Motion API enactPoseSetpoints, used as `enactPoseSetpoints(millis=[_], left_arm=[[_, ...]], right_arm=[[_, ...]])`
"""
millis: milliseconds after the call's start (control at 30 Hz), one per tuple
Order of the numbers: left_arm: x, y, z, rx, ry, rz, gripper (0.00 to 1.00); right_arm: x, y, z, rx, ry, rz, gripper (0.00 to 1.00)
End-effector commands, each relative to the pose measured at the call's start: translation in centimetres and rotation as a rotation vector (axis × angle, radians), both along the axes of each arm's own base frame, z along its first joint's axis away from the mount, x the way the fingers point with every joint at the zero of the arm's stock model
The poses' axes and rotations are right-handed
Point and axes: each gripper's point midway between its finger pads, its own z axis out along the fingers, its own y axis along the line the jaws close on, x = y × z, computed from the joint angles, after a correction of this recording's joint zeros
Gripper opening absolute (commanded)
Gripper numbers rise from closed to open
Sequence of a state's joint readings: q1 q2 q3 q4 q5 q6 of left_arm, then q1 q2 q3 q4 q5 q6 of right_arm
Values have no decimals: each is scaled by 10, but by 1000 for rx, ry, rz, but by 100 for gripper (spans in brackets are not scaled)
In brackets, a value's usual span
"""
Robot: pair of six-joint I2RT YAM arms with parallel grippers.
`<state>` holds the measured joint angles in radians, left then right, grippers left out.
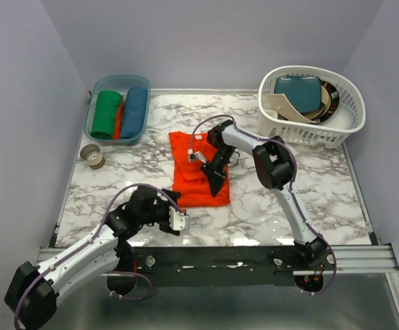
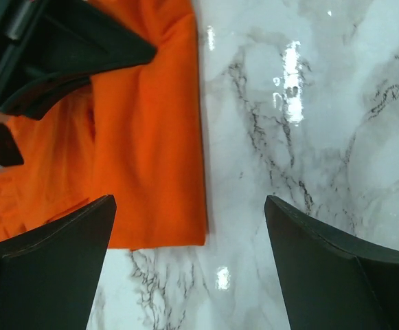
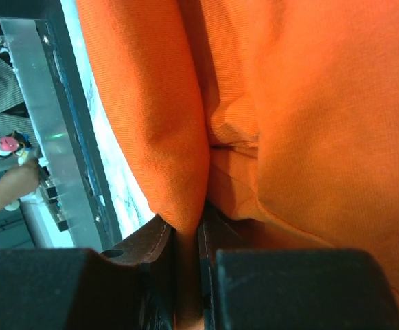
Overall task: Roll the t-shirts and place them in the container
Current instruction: Roll the T-shirt to the center of the board.
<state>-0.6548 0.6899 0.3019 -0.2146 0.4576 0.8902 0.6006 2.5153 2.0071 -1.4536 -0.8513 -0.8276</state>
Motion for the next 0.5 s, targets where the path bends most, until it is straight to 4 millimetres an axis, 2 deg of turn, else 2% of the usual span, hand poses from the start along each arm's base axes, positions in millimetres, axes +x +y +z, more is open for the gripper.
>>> enactPoseSetpoints(millis=[0,167,233,367,467], left_arm=[[13,-13,-5,14,-234,-30,96],[15,-12,-37,121,-208,-48,84],[17,-13,-41,136,-216,-48,82],[17,-8,-60,218,-187,-60,67],[13,-3,-73,266,-163,-78,61]], right_arm=[[-10,-46,-44,-244,31,107,24],[-12,-46,-42,-236,32,111,24],[-12,-46,-43,-234,33,111,24],[-13,-45,-42,-230,32,115,24],[-13,-46,-41,-222,32,118,24]])
